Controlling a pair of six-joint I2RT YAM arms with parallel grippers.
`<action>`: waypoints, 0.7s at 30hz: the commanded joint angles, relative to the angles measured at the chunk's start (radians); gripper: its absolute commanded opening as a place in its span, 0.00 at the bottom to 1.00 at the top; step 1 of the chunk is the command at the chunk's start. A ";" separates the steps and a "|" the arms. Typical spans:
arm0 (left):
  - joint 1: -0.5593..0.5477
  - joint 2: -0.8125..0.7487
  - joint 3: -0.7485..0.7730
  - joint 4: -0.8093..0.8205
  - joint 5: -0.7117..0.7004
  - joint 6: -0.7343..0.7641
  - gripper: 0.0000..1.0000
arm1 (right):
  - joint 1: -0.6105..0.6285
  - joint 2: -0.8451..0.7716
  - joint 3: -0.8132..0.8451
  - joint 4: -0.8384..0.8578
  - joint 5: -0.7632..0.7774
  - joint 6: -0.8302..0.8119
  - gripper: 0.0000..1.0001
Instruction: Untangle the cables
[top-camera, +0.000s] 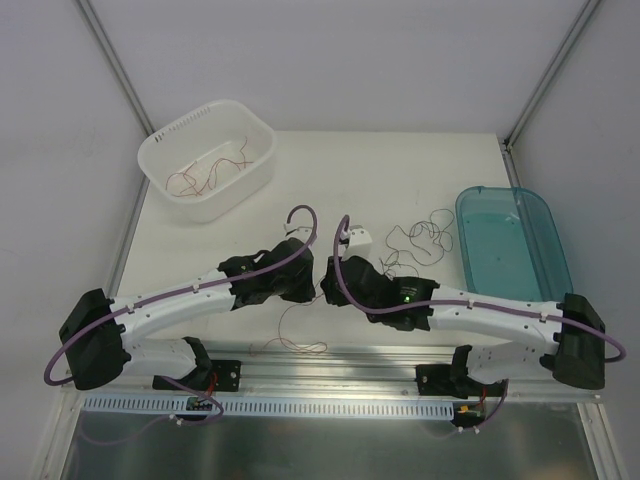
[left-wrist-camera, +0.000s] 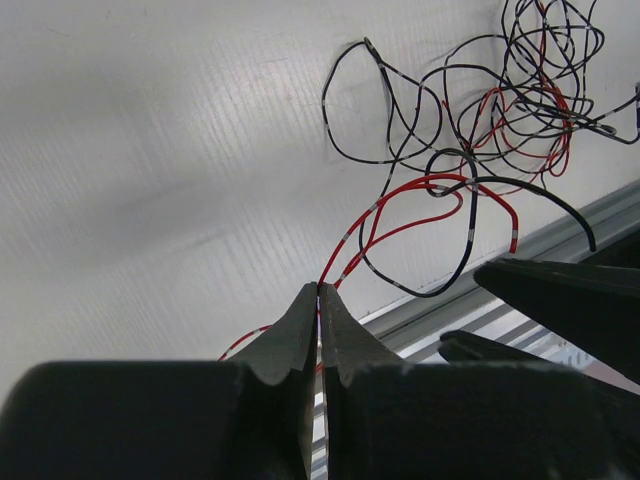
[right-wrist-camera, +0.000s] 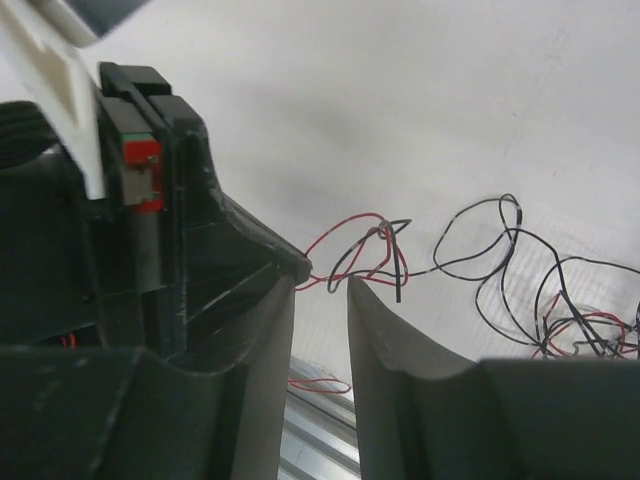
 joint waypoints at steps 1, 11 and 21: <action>-0.011 -0.032 0.027 -0.002 -0.024 -0.028 0.00 | 0.001 0.041 0.034 0.035 0.048 0.050 0.31; -0.013 -0.062 0.001 -0.009 -0.059 -0.022 0.00 | -0.031 0.101 0.029 0.027 0.058 0.076 0.04; 0.185 -0.148 -0.102 -0.055 -0.084 -0.020 0.00 | -0.056 -0.211 -0.072 -0.031 0.102 -0.068 0.01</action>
